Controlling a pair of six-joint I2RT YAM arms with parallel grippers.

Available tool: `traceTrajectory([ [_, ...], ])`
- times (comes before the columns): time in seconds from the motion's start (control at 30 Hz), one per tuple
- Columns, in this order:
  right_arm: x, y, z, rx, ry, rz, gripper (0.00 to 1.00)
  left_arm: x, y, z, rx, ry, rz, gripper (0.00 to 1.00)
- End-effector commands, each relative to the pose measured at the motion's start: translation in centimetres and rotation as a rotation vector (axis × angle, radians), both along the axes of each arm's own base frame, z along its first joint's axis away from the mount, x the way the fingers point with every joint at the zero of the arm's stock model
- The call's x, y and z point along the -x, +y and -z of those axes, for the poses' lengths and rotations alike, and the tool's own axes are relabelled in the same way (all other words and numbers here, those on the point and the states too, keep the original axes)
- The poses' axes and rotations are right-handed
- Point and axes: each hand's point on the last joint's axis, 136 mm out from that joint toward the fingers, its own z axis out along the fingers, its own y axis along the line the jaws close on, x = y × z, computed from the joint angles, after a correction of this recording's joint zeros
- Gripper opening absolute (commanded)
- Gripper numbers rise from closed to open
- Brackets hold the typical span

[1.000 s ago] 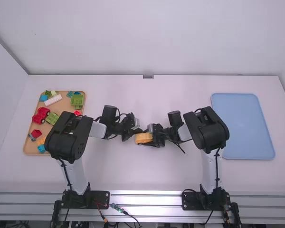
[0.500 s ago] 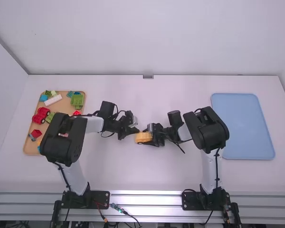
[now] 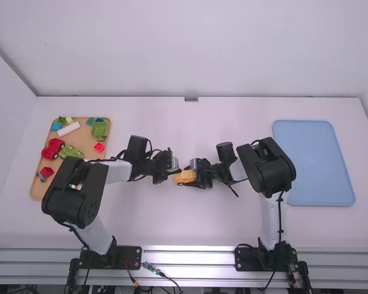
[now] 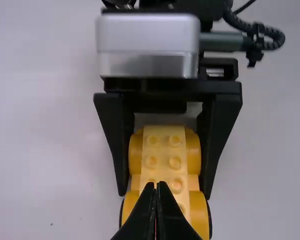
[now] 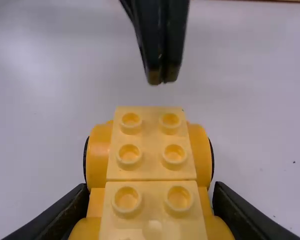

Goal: Assemble lego blocks to make yellow taxi

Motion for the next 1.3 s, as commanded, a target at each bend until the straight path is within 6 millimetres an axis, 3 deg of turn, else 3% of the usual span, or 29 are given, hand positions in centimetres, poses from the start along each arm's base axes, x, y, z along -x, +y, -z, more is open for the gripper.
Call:
traceTrajectory([
  [0.0,0.0,-0.2,0.9,0.018,0.02,0.011,0.29,0.8,0.0,0.4,0.019,0.041,-0.028,0.01],
  [0.3,0.2,-0.1,0.6,0.003,0.021,0.0,0.29,0.4,0.2,0.9,0.02,0.048,-0.107,0.02],
  [0.83,0.3,-0.2,0.6,0.0,0.013,0.0,0.29,0.9,-1.2,0.7,-0.018,0.04,-0.023,0.02],
  [1.27,0.3,-0.2,0.6,0.0,0.015,0.001,0.28,0.1,-1.4,3.4,-0.027,0.117,-0.033,0.02],
])
